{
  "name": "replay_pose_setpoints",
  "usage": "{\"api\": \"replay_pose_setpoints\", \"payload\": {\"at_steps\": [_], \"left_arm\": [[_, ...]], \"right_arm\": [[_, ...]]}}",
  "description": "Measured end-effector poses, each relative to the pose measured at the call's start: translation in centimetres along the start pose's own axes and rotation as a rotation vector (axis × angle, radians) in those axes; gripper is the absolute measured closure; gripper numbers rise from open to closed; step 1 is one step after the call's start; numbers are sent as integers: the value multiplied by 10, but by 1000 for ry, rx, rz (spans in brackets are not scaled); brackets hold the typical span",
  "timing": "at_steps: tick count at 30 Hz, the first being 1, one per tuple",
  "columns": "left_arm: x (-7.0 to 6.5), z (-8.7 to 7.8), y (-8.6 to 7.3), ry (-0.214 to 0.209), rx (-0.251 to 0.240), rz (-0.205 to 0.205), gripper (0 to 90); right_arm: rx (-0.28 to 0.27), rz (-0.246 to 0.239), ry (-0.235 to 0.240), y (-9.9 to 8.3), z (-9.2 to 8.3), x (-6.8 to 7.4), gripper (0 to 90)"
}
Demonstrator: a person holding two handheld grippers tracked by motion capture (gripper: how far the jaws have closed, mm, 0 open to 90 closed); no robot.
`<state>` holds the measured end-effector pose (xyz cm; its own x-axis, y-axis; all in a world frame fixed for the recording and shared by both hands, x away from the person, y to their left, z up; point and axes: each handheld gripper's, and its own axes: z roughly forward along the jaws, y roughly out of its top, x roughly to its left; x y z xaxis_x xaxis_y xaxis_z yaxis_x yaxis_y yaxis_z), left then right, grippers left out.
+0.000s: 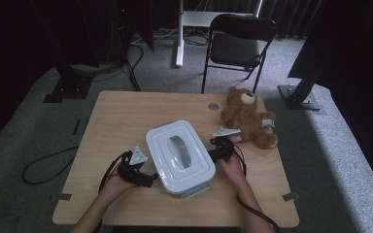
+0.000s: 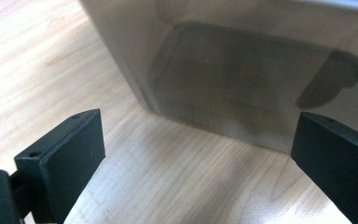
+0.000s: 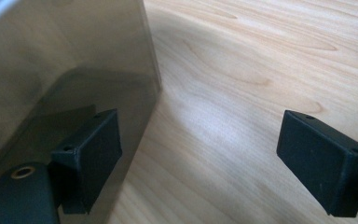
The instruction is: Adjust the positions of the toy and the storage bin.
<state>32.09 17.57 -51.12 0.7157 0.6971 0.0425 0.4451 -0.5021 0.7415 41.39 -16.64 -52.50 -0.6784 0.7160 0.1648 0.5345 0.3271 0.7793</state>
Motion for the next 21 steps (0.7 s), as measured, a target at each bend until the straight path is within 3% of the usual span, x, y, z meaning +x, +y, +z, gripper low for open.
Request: {"api": "replay_pose_setpoints", "payload": {"at_steps": [6,13,14,15,16,19,21], "left_arm": [[7,-4,-14,-8,23,1,35],[19,-19,-32,6,41,-69,34],[20,-21,-34,19,30,-50,34],[20,-24,-38,48,6,-4,34],[20,-26,-40,68,12,3,34],[23,-33,-43,56,29,-48,34],[22,-38,-44,59,19,-55,34]], "right_arm": [[-16,-24,-25,-9,-4,4,133],[-27,-37,-46,-23,-12,6,131],[-36,-33,-46,-25,-15,6,131],[-38,-32,-48,-26,-16,6,131],[-40,-32,-52,-29,-19,5,131],[-36,-37,-59,-35,-24,5,131],[-36,-44,-73,-40,-28,5,131]]}}
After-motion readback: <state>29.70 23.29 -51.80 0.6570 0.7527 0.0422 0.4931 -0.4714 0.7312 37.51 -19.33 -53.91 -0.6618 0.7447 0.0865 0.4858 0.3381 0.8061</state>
